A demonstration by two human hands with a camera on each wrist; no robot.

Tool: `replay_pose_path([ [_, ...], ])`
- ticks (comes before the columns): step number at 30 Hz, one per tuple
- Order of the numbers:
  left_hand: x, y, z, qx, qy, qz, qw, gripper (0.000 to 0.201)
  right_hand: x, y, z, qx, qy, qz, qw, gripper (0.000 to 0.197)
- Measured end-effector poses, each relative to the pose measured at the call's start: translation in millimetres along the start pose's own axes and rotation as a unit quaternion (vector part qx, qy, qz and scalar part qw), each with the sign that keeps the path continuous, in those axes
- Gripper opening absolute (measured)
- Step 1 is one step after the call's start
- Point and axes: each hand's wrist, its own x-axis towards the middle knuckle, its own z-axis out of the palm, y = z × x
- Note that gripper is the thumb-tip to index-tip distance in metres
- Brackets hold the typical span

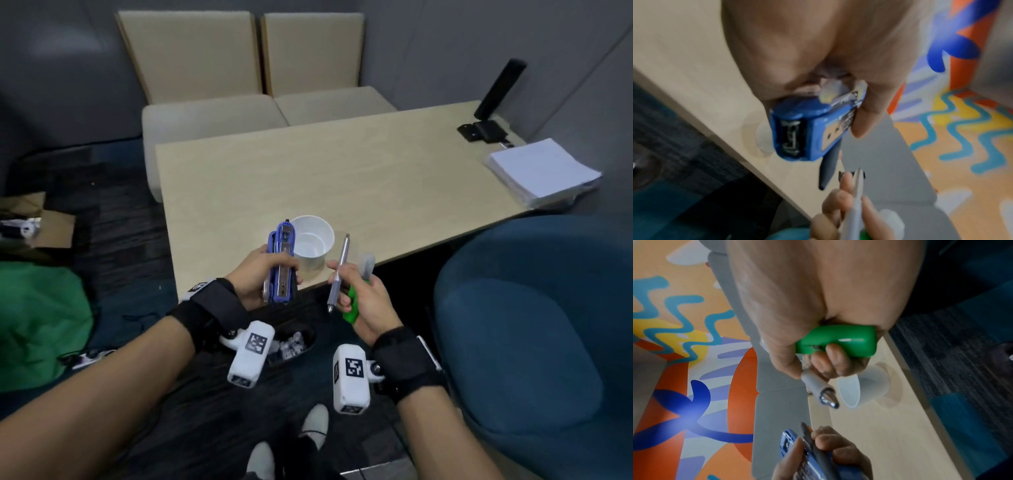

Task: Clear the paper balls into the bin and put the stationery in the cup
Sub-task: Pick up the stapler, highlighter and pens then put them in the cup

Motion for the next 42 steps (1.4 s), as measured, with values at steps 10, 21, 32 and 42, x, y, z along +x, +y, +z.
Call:
replay_pose_path([
  [10, 57.8, 20.2, -20.9, 0.16, 0.162, 0.026, 0.973, 0.044, 37.6, -16.7, -8.5, -0.139, -0.001, -0.024, 0.99, 0.005],
  [21, 154.1, 38.0, -3.6, 0.365, 0.108, 0.051, 0.923, 0.047, 82.5, -30.6, -6.0, -0.101, 0.071, -0.038, 0.992, 0.008],
  [32, 176.9, 35.6, 1.5, 0.467, 0.0, 0.054, 0.882, 0.046, 108.4, -20.4, 0.2, -0.104, 0.161, -0.057, 0.98, 0.003],
  [42, 160.6, 58.5, -48.7, 0.35, 0.064, 0.041, 0.934, 0.049, 124.2, -9.7, 11.4, -0.146, 0.214, -0.039, 0.965, 0.006],
])
